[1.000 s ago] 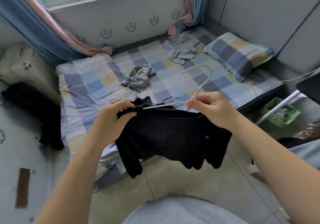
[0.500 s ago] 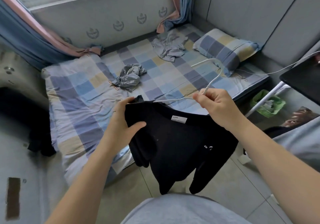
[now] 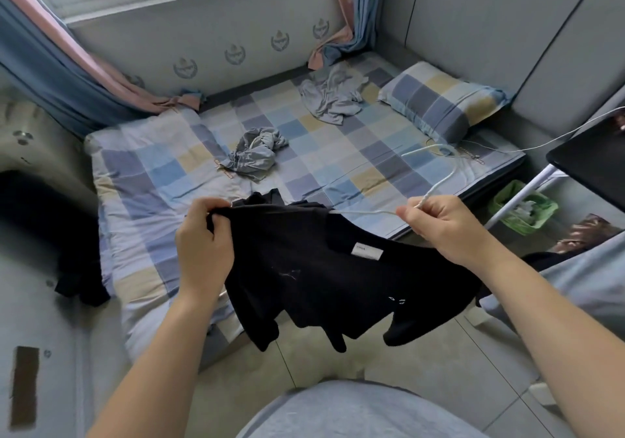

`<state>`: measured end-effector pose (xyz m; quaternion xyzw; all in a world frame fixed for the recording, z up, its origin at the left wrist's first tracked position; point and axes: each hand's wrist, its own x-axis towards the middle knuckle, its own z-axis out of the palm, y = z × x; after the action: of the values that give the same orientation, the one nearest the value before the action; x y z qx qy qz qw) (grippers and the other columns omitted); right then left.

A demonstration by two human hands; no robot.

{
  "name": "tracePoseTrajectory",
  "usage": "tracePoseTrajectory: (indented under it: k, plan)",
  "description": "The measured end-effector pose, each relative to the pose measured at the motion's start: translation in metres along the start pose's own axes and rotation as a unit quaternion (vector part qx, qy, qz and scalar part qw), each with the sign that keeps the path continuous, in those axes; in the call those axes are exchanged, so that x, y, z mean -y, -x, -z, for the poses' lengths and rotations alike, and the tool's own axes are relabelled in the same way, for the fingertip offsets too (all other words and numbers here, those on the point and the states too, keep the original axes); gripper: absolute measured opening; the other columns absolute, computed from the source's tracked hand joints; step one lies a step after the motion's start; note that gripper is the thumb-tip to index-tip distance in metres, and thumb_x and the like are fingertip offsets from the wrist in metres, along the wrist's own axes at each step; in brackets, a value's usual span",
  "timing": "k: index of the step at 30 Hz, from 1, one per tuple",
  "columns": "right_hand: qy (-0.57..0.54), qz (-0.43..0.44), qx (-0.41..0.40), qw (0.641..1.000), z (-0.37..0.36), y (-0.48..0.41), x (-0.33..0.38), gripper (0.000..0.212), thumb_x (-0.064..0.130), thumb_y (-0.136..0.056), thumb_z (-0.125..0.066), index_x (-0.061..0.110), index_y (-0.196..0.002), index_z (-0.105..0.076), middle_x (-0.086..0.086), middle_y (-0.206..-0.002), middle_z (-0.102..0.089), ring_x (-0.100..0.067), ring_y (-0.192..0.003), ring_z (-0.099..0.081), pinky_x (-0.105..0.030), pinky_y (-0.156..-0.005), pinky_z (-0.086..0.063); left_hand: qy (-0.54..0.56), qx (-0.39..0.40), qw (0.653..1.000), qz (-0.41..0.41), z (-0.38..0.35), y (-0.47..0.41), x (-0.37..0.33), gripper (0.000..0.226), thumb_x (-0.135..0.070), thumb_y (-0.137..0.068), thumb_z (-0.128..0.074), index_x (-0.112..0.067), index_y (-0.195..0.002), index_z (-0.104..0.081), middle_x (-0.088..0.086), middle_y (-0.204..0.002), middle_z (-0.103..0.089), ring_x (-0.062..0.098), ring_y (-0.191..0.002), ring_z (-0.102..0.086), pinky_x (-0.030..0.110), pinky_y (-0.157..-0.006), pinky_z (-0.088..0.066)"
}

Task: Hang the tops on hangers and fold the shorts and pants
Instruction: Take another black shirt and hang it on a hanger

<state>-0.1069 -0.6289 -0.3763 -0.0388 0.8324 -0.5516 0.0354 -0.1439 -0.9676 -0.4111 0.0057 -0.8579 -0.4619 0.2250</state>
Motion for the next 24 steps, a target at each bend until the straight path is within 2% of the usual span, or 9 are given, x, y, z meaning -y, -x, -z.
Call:
tracePoseTrajectory:
  k: [3,5,8,9,13,18,20,22,24]
  plan:
    - [0.043,-0.004,-0.003,0.999,-0.010,0.001,0.005,0.050,0.026,-0.100,-0.060,-0.002,-0.062,-0.041,-0.008,-0.057,-0.036,-0.021,-0.052,-0.033,-0.035,-0.055,-0.031,0.010,0.002,0.999,-0.040,0.002,-0.005,-0.013,0.032,0.005,-0.090,-0.044,-0.022,-0.094,-0.061,-0.016,-0.083,-0.060,-0.001,-0.074,-0.054,0.014,-0.069,-0.040]
    - [0.013,0.004,-0.040,0.999,-0.016,0.001,0.010,0.049,0.025,-0.100,-0.059,-0.001,-0.062,-0.042,-0.009,-0.057,-0.034,-0.022,-0.052,-0.031,-0.038,-0.055,-0.029,0.007,0.005,0.998,-0.056,0.003,-0.007,-0.018,0.030,0.007,-0.089,-0.043,-0.017,-0.091,-0.061,-0.014,-0.080,-0.059,0.000,-0.070,-0.053,0.012,-0.066,-0.038]
    - [-0.051,0.011,-0.060,0.997,-0.016,0.002,0.014,0.046,0.024,-0.100,-0.057,0.010,-0.059,-0.042,0.004,-0.051,-0.033,-0.009,-0.045,-0.029,-0.020,-0.047,-0.028,-0.009,0.009,0.999,-0.035,0.007,-0.010,-0.017,0.029,0.009,-0.091,-0.044,-0.015,-0.092,-0.060,-0.009,-0.077,-0.057,0.004,-0.068,-0.051,0.016,-0.064,-0.038]
    - [-0.055,0.013,-0.051,0.997,-0.016,0.004,0.014,0.047,0.027,-0.099,-0.057,0.007,-0.059,-0.043,0.003,-0.051,-0.033,-0.008,-0.044,-0.029,-0.018,-0.046,-0.027,-0.014,0.007,1.000,-0.023,0.009,-0.011,-0.015,0.028,0.008,-0.093,-0.044,-0.016,-0.093,-0.059,-0.009,-0.078,-0.057,0.005,-0.068,-0.051,0.018,-0.065,-0.039]
    - [-0.025,0.031,-0.008,0.999,-0.017,0.007,0.018,0.056,0.040,-0.093,-0.056,-0.008,-0.065,-0.043,-0.009,-0.057,-0.035,-0.018,-0.049,-0.031,-0.027,-0.050,-0.029,-0.029,-0.010,0.999,-0.024,0.016,-0.014,-0.011,0.027,0.005,-0.095,-0.044,-0.016,-0.101,-0.060,-0.005,-0.086,-0.059,0.009,-0.075,-0.053,0.025,-0.070,-0.045]
    - [-0.075,0.013,0.011,0.997,-0.020,0.007,0.018,0.046,0.024,-0.100,-0.057,0.007,-0.060,-0.043,0.001,-0.053,-0.033,-0.004,-0.043,-0.031,-0.010,-0.045,-0.029,-0.038,0.003,0.999,-0.003,0.015,-0.012,-0.013,0.023,0.002,-0.099,-0.045,-0.010,-0.109,-0.061,0.000,-0.097,-0.064,0.018,-0.091,-0.060,0.033,-0.082,-0.049]
    - [-0.093,0.007,-0.003,0.996,-0.023,0.007,0.018,0.046,0.020,-0.101,-0.057,0.013,-0.058,-0.044,0.005,-0.052,-0.034,-0.003,-0.042,-0.032,-0.009,-0.044,-0.030,-0.048,0.030,0.998,-0.035,0.010,-0.007,-0.019,0.021,-0.002,-0.100,-0.048,-0.010,-0.113,-0.063,0.000,-0.105,-0.066,0.023,-0.102,-0.061,0.036,-0.090,-0.048]
    - [-0.092,0.012,-0.020,0.996,-0.026,0.008,0.019,0.046,0.018,-0.101,-0.057,0.013,-0.057,-0.044,0.007,-0.051,-0.035,-0.003,-0.042,-0.033,-0.010,-0.046,-0.030,-0.068,0.098,0.987,-0.112,0.002,0.000,-0.031,0.020,-0.011,-0.101,-0.053,-0.012,-0.115,-0.067,-0.002,-0.111,-0.067,0.024,-0.112,-0.058,0.040,-0.099,-0.044]
    - [-0.075,0.022,-0.029,0.997,-0.031,0.010,0.021,0.047,0.018,-0.100,-0.057,0.012,-0.056,-0.042,-0.002,-0.053,-0.034,-0.008,-0.047,-0.033,-0.018,-0.050,-0.030,-0.093,0.178,0.963,-0.182,-0.008,0.004,-0.042,0.023,-0.023,-0.098,-0.057,-0.012,-0.114,-0.070,-0.001,-0.111,-0.069,0.025,-0.111,-0.058,0.043,-0.102,-0.042]
